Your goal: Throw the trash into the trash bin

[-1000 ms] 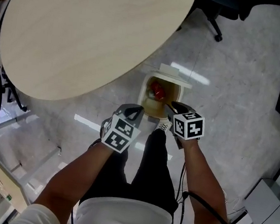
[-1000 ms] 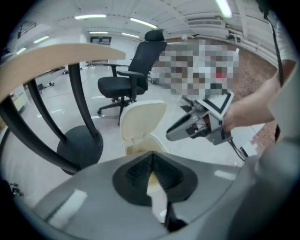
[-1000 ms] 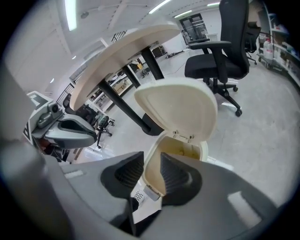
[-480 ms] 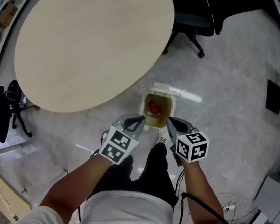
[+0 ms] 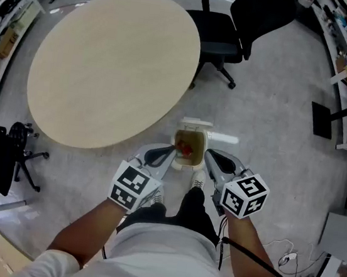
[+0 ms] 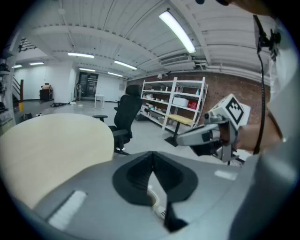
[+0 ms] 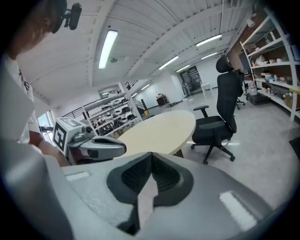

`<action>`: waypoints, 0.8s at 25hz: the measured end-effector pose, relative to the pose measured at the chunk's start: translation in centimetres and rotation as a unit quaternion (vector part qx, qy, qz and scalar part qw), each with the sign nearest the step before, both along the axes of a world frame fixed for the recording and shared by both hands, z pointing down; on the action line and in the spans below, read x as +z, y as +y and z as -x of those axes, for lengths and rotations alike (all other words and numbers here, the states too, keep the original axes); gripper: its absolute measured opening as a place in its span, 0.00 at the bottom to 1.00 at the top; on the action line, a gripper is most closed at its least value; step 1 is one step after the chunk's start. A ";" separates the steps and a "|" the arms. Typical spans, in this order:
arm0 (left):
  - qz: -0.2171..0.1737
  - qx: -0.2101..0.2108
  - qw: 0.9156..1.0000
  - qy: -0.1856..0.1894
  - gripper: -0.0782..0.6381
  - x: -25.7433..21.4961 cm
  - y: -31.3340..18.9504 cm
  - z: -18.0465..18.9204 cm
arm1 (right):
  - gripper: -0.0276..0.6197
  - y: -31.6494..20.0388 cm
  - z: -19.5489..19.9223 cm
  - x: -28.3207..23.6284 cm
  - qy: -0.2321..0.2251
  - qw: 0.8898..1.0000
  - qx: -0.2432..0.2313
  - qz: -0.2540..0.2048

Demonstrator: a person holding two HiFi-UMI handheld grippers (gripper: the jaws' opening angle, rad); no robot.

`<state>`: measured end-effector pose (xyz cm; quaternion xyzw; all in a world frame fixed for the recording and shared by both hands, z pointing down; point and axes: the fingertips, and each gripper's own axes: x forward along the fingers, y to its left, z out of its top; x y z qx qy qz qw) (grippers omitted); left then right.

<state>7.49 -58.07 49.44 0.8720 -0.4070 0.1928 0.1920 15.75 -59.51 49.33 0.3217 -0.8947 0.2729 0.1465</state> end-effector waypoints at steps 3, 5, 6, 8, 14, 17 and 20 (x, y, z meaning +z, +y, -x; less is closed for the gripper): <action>-0.017 0.006 1.000 0.009 0.12 -2.0 0.8 0.8 | 0.05 1.1 0.2 -2.8 -0.037 0.999 0.019 -0.013; -0.025 0.005 1.000 0.018 0.12 -2.9 1.1 1.3 | 0.05 1.6 0.4 -4.1 -0.045 0.998 0.029 -0.026; -0.028 0.004 0.999 0.023 0.12 -3.3 1.2 1.5 | 0.05 1.9 0.4 -4.7 -0.044 0.998 0.033 -0.033; -0.037 0.005 0.999 0.032 0.12 -4.1 1.4 1.8 | 0.05 2.5 0.5 -5.7 -0.042 0.997 0.040 -0.049; -0.072 0.026 0.996 0.046 0.12 -7.2 2.9 2.5 | 0.05 4.8 1.6 -9.6 -0.046 0.992 0.054 -0.102; -0.092 0.036 0.994 0.057 0.12 -8.9 3.8 2.5 | 0.05 6.3 2.0 -11.6 -0.042 0.989 0.054 -0.135; -0.112 0.045 0.991 0.061 0.12 -10.4 4.5 2.7 | 0.05 7.4 2.6 -13.1 -0.037 0.984 0.054 -0.168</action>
